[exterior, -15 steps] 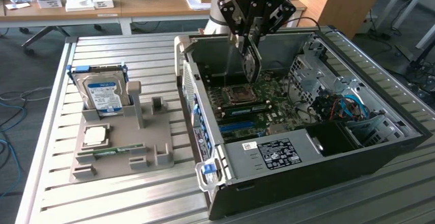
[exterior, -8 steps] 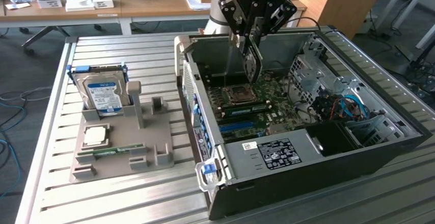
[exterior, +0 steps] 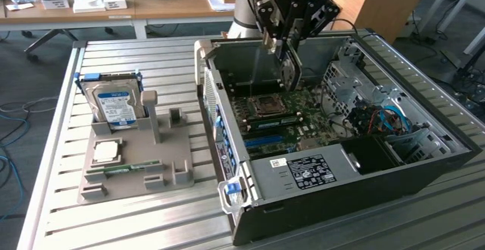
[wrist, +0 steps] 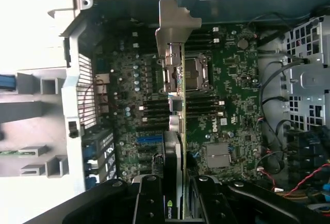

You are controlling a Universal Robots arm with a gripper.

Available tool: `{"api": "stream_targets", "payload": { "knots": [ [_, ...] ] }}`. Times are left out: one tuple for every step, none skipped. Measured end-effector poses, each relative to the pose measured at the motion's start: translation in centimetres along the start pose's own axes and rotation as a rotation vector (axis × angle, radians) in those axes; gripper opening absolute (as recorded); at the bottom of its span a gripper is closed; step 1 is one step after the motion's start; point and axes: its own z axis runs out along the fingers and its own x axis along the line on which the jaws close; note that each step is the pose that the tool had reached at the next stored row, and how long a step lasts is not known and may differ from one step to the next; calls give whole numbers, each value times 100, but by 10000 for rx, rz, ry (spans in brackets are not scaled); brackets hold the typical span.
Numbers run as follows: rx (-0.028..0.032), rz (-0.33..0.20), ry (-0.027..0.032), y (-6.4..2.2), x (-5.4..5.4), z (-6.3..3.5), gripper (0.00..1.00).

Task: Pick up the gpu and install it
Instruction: 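Pick up the gpu and move the gpu toward the slot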

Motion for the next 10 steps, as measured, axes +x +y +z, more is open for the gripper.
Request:
{"api": "stream_targets", "payload": {
  "knots": [
    [0, -1, 0, 3, -32, 1, 27],
    [0, 0, 0, 7, -64, 2, 27],
    [0, 0, 1, 11, -98, 2, 27],
    [0, 1, 0, 15, -135, 3, 27],
    [1, 0, 1, 19, -172, 4, 27],
    [0, -2, 0, 23, -211, 6, 27],
    [-1, -3, 0, 27, -245, 7, 27],
    [-1, -6, 1, 31, -281, 8, 27],
    [-1, -10, 1, 35, -319, 9, 27],
    [-1, -14, 0, 39, -358, 10, 27]
  ]
}}
